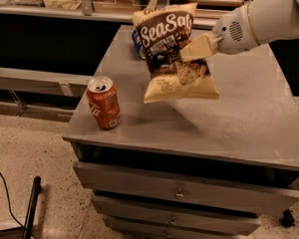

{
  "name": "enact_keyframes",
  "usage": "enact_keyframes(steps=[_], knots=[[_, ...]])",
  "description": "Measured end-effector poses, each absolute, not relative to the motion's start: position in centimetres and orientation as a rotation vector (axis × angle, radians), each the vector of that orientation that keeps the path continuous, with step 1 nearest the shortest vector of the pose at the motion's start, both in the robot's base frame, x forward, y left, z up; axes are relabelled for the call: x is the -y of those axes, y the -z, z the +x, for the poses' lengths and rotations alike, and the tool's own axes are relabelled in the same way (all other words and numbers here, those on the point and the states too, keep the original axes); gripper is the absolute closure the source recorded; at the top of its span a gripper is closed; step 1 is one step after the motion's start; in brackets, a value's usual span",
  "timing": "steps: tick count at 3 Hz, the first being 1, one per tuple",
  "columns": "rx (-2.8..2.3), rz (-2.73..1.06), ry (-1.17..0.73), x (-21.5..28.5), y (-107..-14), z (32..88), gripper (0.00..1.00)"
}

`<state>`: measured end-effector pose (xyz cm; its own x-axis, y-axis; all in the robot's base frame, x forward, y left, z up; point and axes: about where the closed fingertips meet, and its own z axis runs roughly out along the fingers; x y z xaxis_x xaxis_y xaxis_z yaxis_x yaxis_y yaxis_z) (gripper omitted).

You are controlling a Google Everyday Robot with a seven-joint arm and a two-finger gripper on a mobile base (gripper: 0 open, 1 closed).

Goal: Move brown chip bag near coke can

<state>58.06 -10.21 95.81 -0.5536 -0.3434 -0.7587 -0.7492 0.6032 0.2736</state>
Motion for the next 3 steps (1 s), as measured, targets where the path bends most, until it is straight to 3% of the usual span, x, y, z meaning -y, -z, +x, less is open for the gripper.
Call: enact_keyframes(steps=[2,3], knots=[[-2.186,-1.007,-0.912,9.0,-93.8,54.0,1.0],[-2.201,-1.04,-0.938,8.6,-93.1,53.1,0.84]])
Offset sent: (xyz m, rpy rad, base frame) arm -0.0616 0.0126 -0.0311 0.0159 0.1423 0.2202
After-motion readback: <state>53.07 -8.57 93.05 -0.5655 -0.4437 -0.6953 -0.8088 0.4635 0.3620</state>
